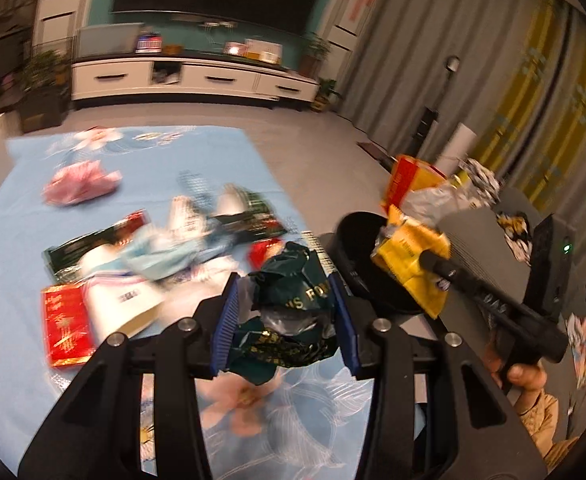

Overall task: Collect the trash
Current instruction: 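Carry the yellow chip bag to the black bin and open the right tool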

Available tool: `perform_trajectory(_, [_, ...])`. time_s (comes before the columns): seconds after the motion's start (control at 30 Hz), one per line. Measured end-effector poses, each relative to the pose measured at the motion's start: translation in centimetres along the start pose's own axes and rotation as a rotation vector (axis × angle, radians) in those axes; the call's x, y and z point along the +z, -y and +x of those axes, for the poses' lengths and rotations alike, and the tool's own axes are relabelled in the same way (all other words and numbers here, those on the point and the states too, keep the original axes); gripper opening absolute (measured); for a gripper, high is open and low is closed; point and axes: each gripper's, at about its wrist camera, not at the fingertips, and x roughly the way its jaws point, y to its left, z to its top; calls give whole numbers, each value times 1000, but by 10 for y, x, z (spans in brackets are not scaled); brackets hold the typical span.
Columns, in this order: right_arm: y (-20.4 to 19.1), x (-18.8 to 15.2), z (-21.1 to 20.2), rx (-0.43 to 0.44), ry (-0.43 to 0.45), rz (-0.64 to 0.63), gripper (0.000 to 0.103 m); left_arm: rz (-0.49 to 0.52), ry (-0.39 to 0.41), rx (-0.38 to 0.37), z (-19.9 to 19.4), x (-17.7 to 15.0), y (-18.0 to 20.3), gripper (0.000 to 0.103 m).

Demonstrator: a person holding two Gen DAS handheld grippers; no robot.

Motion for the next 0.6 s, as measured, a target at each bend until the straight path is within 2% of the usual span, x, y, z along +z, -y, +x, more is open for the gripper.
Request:
perform_trajectory(0.17, [37, -6, -4, -21, 35, 85, 23, 72, -52, -72, 49, 24, 45, 46])
perform_trajectory(0.3, [74, -8, 3, 9, 39, 207, 23, 90, -112, -136, 94, 34, 72, 46])
perform_trajectory(0.4, [94, -11, 11, -5, 33, 264, 23, 115, -153, -140, 131, 37, 89, 46])
perform_trajectory(0.5, [107, -11, 17, -11, 30, 281, 24, 130, -190, -153, 157, 36, 103, 46])
perform_trajectory(0.6, [113, -10, 23, -21, 26, 287, 27, 151, -218, -136, 182, 34, 112, 48])
